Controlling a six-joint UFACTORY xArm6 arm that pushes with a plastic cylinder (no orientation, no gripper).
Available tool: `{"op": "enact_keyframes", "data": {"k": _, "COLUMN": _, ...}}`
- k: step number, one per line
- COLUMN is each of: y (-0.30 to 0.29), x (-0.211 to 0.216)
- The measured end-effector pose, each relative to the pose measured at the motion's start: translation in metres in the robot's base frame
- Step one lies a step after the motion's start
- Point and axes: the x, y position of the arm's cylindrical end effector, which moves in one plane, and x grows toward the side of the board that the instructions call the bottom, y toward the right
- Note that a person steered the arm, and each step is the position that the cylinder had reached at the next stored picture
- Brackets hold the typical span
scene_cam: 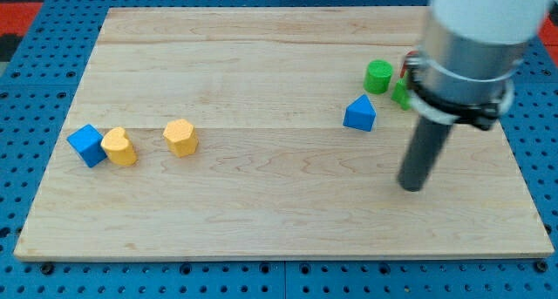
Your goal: Place the green circle towards the top right side of the yellow hexagon
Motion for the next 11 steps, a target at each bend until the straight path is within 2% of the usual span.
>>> {"op": "enact_keyframes", "data": {"k": 2, "y": 0.132, "x": -0.043}}
{"op": "enact_keyframes", "data": {"k": 3, "y": 0.167, "x": -0.079}}
{"op": "enact_keyframes", "data": {"k": 4, "y": 0.152, "x": -0.13}}
{"op": "enact_keyframes", "data": {"k": 5, "y": 0.114, "x": -0.176}}
{"op": "enact_keyframes", "data": {"k": 6, "y": 0.001, "x": -0.183}}
{"op": "enact_keyframes", "data": {"k": 7, "y": -0.084, "x": -0.184}}
{"op": "enact_keyframes", "data": {"k": 8, "y": -0.115, "x": -0.173}}
{"op": "enact_keyframes", "data": {"k": 9, "y": -0.202, "x": -0.146}}
{"op": "enact_keyframes", "data": {"k": 11, "y": -0.253, "x": -0.126}}
